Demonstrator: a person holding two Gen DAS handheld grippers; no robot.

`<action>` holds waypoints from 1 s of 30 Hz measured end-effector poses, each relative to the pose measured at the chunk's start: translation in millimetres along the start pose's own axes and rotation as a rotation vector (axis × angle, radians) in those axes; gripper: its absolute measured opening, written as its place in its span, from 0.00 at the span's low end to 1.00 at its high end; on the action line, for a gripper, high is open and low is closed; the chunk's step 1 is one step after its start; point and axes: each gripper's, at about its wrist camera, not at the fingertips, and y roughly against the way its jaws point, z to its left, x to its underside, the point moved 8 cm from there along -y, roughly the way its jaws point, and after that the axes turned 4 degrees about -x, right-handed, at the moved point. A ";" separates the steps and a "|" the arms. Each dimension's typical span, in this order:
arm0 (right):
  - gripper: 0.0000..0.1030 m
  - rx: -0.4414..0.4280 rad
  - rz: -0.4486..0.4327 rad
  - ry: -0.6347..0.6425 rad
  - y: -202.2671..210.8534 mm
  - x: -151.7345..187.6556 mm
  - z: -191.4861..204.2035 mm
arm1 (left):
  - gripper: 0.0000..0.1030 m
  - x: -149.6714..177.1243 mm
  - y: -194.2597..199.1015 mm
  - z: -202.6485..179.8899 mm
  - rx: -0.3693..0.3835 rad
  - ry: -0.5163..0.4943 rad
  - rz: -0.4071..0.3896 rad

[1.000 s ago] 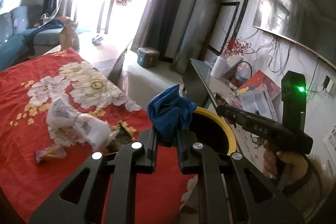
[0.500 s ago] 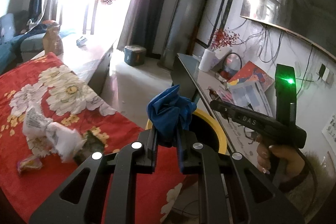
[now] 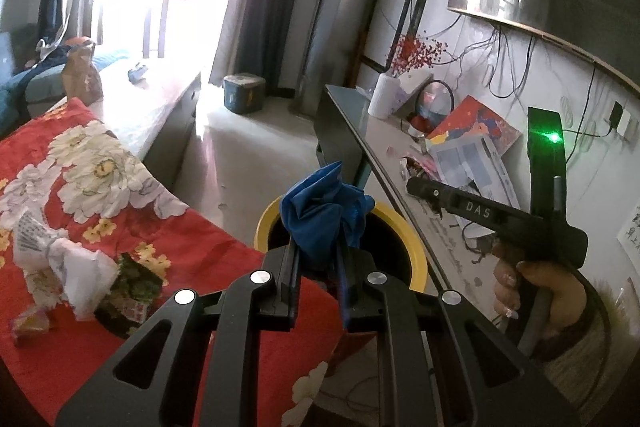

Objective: Collect trash
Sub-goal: 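Carry the blue cloth and chocolate wrapper over the yellow bin and release both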

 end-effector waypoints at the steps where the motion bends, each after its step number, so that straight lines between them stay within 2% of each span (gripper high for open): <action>1: 0.11 0.005 0.001 -0.004 -0.6 0.2 -3.2 | 0.14 0.6 -2.3 -1.0 0.001 -0.001 0.004; 15: 0.12 0.052 0.042 -0.067 -17.6 11.0 -40.6 | 0.14 20.9 -49.7 -22.3 0.012 -0.026 0.094; 30: 0.12 0.043 0.114 -0.127 -41.6 28.9 -60.1 | 0.14 52.5 -103.1 -33.8 0.018 -0.055 0.206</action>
